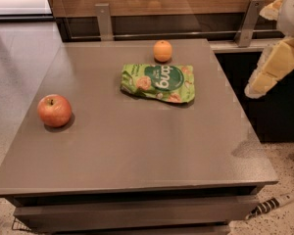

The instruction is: Pick orange

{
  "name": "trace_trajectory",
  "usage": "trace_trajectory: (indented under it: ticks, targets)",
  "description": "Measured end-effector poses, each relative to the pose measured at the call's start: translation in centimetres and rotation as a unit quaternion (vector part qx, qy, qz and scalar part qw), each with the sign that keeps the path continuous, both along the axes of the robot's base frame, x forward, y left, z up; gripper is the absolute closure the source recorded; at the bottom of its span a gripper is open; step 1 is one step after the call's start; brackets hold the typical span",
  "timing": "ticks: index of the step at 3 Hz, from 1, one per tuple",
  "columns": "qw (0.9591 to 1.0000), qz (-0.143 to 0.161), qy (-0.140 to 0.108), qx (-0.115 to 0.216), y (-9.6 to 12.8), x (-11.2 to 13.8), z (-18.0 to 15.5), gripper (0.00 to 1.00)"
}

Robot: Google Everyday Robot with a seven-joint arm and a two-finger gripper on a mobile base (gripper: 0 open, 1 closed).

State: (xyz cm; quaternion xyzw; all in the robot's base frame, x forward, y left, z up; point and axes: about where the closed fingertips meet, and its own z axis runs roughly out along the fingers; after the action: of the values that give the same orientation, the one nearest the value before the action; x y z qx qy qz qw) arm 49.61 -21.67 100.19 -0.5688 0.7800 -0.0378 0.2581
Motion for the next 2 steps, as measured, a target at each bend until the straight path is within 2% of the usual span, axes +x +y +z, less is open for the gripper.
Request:
trace_trajectory:
  ticks: [1,2]
  targets:
    - [0.9949,-0.014,-0.065,0.076,0.7,6.1,1.7,0.00]
    - [0.9799,-0.017,-0.107,0.167,2.3,10.8,1.6,0.00]
